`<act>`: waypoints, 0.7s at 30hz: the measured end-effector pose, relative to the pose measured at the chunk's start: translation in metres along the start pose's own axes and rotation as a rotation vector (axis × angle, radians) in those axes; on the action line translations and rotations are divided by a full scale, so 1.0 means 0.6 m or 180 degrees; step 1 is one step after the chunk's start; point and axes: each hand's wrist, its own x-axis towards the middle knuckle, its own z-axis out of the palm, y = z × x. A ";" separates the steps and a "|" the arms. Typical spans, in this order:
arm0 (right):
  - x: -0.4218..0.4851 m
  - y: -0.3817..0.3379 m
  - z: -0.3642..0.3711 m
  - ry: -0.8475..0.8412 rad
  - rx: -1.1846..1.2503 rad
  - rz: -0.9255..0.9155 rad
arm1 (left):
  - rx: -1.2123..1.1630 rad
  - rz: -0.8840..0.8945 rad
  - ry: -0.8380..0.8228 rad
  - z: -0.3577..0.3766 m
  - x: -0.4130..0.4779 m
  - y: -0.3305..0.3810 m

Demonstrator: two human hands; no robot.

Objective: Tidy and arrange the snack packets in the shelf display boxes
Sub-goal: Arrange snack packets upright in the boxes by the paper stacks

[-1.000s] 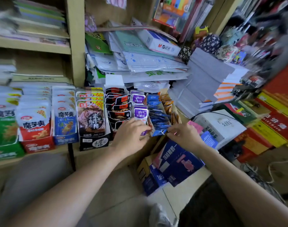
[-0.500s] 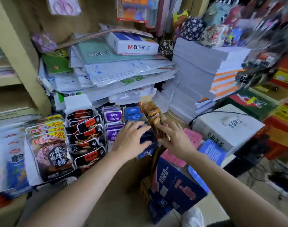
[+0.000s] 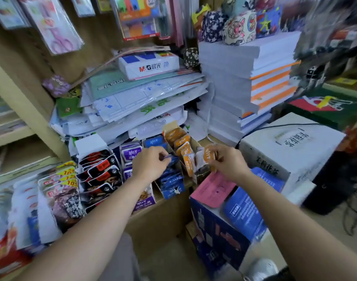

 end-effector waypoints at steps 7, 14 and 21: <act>0.009 -0.033 0.037 -0.0189 -0.0272 -0.0625 | 0.0048 0.0097 0.0058 0.009 0.018 -0.010; 0.020 -0.083 0.075 -0.0193 -0.1137 -0.1191 | -0.0548 0.0549 -0.0903 -0.021 0.059 -0.061; 0.053 -0.098 0.121 -0.0418 -0.0994 -0.1572 | -0.1097 0.0782 -0.1105 -0.064 0.062 -0.131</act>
